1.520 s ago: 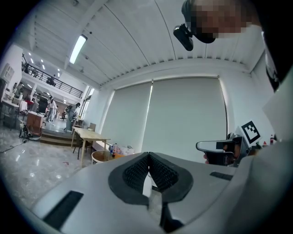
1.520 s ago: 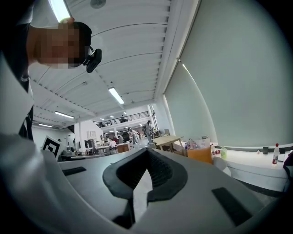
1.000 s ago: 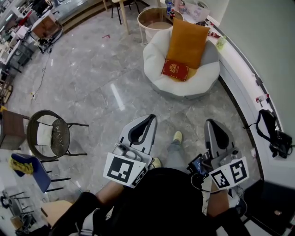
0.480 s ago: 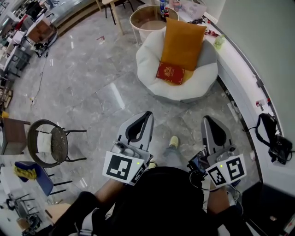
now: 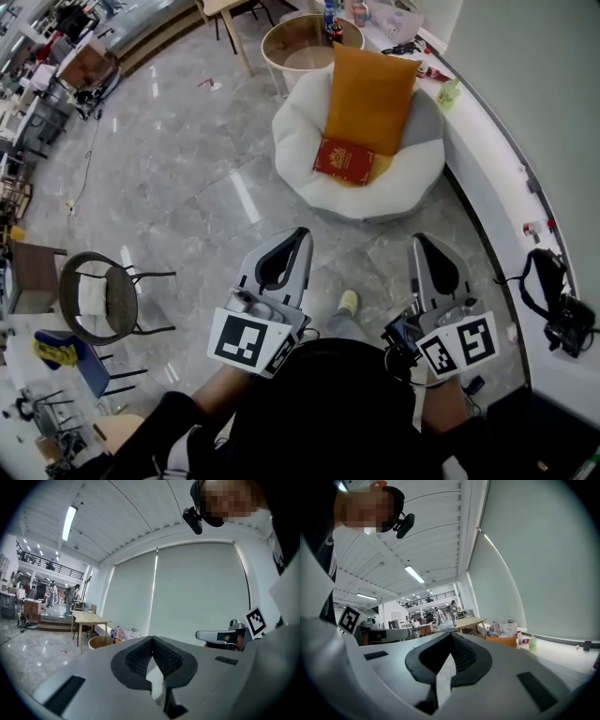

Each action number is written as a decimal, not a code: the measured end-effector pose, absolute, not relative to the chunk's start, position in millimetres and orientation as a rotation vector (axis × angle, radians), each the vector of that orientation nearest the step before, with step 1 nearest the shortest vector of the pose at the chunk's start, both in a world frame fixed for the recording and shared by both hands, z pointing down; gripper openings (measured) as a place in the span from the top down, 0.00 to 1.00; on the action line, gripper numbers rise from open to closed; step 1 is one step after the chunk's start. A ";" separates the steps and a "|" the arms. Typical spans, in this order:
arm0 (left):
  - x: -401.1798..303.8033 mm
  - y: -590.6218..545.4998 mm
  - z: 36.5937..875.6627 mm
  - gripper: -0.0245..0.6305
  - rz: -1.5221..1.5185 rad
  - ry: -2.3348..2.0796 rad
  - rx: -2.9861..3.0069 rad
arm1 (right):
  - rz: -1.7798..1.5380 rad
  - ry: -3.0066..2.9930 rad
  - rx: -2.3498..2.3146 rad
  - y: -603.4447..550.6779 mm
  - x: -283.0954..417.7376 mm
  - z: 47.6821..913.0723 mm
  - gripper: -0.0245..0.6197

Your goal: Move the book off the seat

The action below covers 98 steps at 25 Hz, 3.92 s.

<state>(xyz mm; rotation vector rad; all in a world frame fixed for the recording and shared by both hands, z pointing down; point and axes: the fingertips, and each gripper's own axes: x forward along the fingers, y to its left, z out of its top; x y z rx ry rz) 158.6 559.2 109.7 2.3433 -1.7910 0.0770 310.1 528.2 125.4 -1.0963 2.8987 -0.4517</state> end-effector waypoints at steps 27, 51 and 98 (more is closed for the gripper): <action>148.5 485.6 99.8 0.94 0.116 -1.869 2.358 | -0.479 2.878 -1.003 448.5 304.3 123.8 0.95; 44.6 332.3 123.5 0.94 0.093 -1.742 2.378 | -0.439 2.951 -1.108 300.0 197.2 137.6 0.95; -11.8 177.3 151.0 0.94 0.108 -1.622 2.363 | -0.463 2.991 -1.261 163.6 162.2 164.5 0.95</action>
